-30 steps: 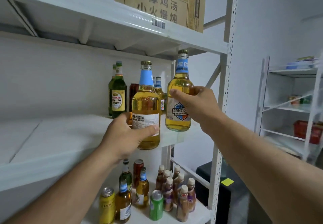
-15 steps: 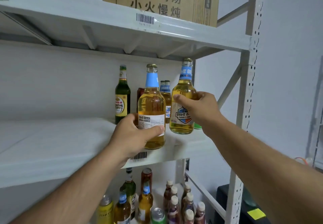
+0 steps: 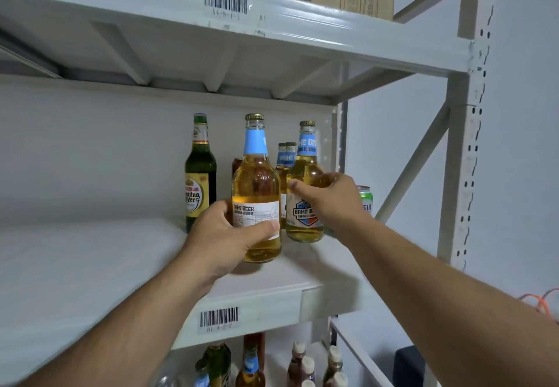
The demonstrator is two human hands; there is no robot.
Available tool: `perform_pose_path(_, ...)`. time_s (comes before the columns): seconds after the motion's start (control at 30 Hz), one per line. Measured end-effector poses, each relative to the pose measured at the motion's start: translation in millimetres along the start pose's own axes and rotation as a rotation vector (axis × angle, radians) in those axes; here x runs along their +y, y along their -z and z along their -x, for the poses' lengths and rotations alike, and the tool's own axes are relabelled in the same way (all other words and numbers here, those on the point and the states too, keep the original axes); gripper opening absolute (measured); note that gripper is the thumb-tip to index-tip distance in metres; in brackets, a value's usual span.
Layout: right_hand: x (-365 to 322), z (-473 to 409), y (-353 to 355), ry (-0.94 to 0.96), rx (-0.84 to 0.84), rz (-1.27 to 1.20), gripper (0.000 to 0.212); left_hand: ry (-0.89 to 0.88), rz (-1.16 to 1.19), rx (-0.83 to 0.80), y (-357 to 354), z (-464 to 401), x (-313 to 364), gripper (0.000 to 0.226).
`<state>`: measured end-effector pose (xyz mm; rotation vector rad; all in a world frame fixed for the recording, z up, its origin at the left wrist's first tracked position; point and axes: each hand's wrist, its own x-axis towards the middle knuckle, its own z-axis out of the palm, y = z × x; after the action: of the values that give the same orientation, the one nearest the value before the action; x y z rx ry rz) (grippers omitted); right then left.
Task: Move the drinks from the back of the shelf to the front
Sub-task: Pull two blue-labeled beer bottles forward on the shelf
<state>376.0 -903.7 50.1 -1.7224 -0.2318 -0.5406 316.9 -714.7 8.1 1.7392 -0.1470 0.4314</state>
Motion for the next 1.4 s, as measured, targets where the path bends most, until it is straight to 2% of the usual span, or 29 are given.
perform_pose_path(0.4, 45.6, -58.6, -15.6, -0.107, -0.032, 0.003, 0.050, 0.039, -0.027, 0.074, -12.9, -20.5, 1.1, 0.051)
perform_pose_path(0.67, 52.9, -67.2, -14.8, -0.140, -0.045, -0.025, 0.046, 0.031, -0.053, 0.089, -12.2, -23.8, -7.0, 0.046)
perform_pose_path(0.97, 53.5, -63.6, -20.0, -0.158, -0.080, -0.019, 0.052, 0.047, -0.056, 0.066, -14.0, -26.3, -10.1, 0.055)
perform_pose_path(1.1, 52.5, -61.4, -16.2, -0.163, -0.116, -0.032, 0.058, 0.057, -0.040, 0.052, -18.7, -27.7, -7.2, 0.049)
perform_pose_path(1.27, 49.0, -58.3, -11.6, -0.162, -0.152, -0.014, 0.058, 0.066, -0.026, 0.048, -29.7, -31.5, -1.7, 0.076)
perform_pose_path(1.4, 39.5, -48.5, 4.8, -0.115, -0.170, 0.119, 0.052, 0.068, -0.018, 0.042, -39.7, -35.6, 3.3, 0.047)
